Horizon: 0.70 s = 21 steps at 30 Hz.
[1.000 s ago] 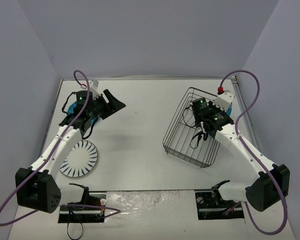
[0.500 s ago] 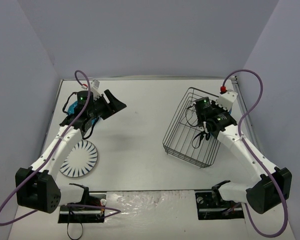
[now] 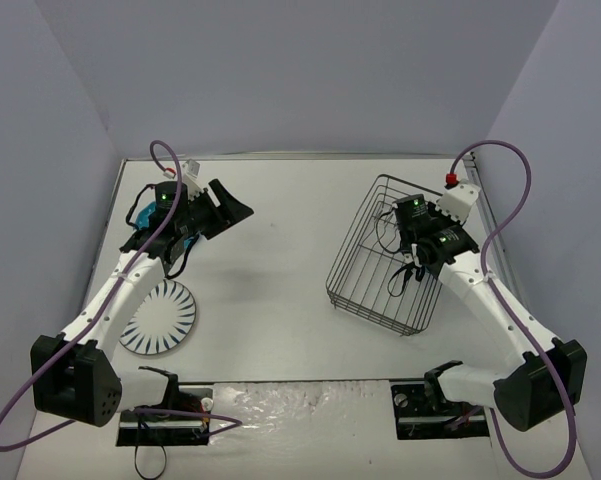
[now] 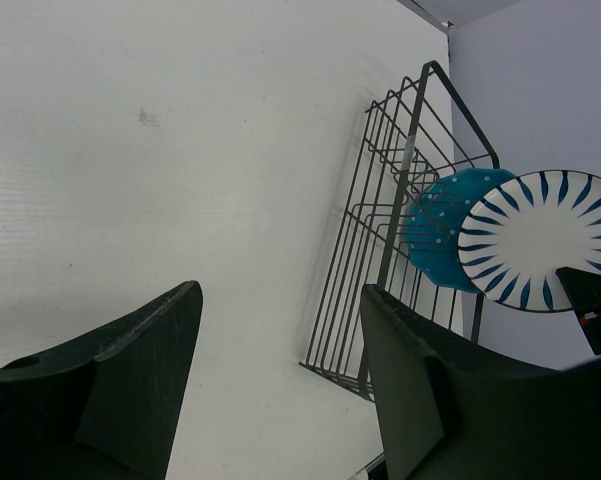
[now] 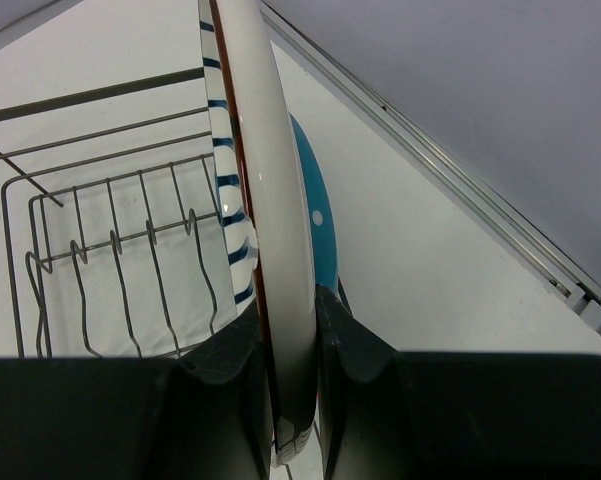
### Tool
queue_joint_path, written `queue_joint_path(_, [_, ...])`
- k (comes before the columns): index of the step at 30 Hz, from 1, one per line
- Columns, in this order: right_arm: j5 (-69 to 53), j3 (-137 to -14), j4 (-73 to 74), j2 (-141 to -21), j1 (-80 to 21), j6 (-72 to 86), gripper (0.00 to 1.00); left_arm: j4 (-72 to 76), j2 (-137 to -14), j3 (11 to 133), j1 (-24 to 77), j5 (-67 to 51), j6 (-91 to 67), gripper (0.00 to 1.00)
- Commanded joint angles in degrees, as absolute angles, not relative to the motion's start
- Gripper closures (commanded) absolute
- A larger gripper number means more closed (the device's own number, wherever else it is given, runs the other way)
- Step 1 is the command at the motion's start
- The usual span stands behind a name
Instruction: Load the plates into the dish rack
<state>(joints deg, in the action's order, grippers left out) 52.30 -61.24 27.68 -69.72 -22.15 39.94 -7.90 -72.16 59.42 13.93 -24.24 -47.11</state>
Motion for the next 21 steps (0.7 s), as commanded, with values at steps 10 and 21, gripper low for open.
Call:
queue_joint_path(10, [54.66, -60.6, 20.31, -72.03, -20.45, 40.13, 1.0, -5.85, -70.84, 61.26, 14.54, -24.03, -46.23, 0.4])
queue_joint_path(21, [51.04, -58.06, 17.46, -75.0, -19.06, 39.94, 1.0, -5.97, -71.02, 61.35, 14.95, -23.9, -46.23, 0.4])
